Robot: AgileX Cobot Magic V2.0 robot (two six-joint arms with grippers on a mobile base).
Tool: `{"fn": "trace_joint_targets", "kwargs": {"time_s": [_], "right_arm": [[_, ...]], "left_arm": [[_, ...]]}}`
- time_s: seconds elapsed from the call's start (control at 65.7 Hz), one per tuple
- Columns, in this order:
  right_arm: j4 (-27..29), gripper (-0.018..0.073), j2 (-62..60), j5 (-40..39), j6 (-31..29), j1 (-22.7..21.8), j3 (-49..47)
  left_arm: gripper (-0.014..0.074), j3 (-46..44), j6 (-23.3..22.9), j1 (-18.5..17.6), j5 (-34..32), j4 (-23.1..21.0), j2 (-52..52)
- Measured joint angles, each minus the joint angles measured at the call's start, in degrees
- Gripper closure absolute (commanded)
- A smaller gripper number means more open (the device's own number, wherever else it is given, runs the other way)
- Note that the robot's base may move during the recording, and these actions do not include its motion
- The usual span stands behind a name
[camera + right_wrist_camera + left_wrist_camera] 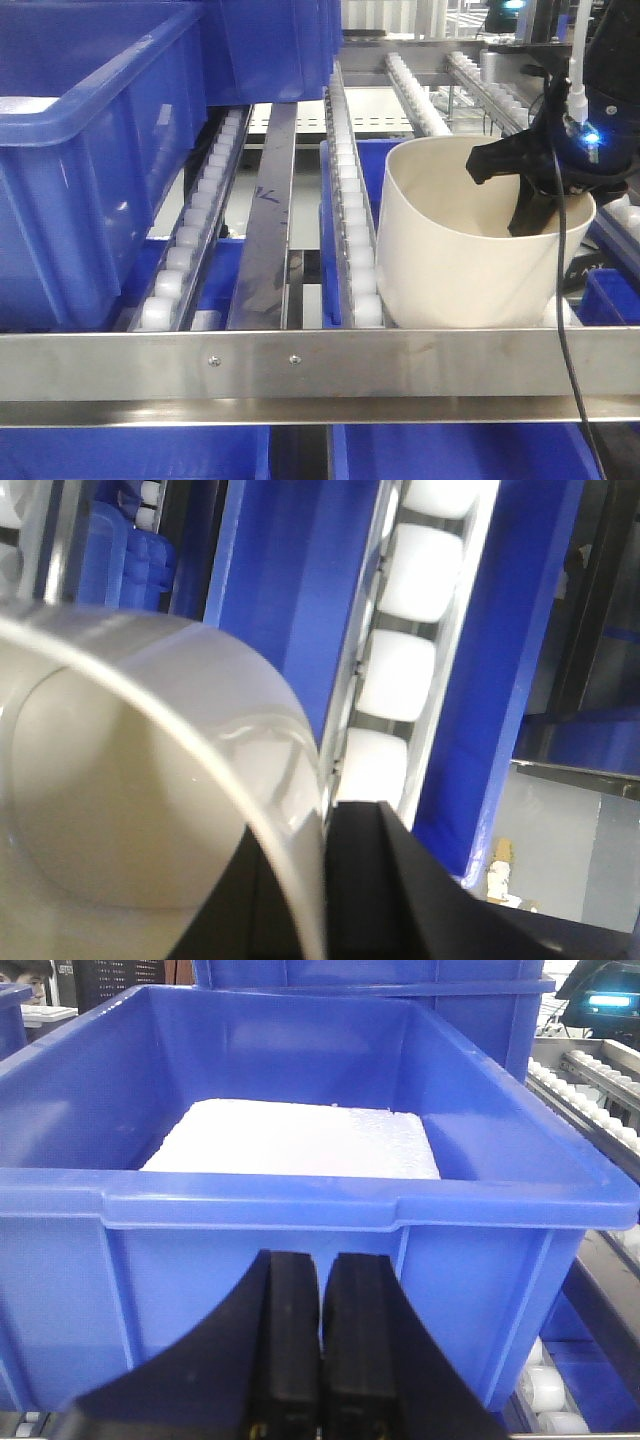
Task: Move white bin to right shelf second layer
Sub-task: 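Lower the held white bin onto the roller tracks with the right gripper, then open the right gripper and lift it out of the bin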
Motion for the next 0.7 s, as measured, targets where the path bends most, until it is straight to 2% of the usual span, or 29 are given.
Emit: {"fn": "trace_joint_targets", "kwargs": {"time_s": [0.122, 0.198, 0.274, 0.35, 0.7], "right_arm": [[0.0, 0.0446, 0.0, 0.0, 0.0, 0.0, 0.0], [0.0, 0.0306, 0.0, -0.03, 0.0, 0.0, 0.0], [0.1, 0.0104, 0.0, -0.03, 0.0, 0.0, 0.0], [0.1, 0.0013, -0.43, -0.03, 0.0, 0.0, -0.03], [0.1, 0.0, -6.51, -1.61, 0.0, 0.0, -0.03]], "left_arm": [[0.0512, 0.0, 0.0, 0.0, 0.0, 0.0, 0.0], [0.0512, 0.0, 0.0, 0.0, 0.0, 0.0, 0.0], [0.0512, 0.0, 0.0, 0.0, 0.0, 0.0, 0.0], [0.0512, 0.0, 0.0, 0.0, 0.0, 0.0, 0.0], [0.0512, 0.0, 0.0, 0.0, 0.0, 0.0, 0.0]]}}
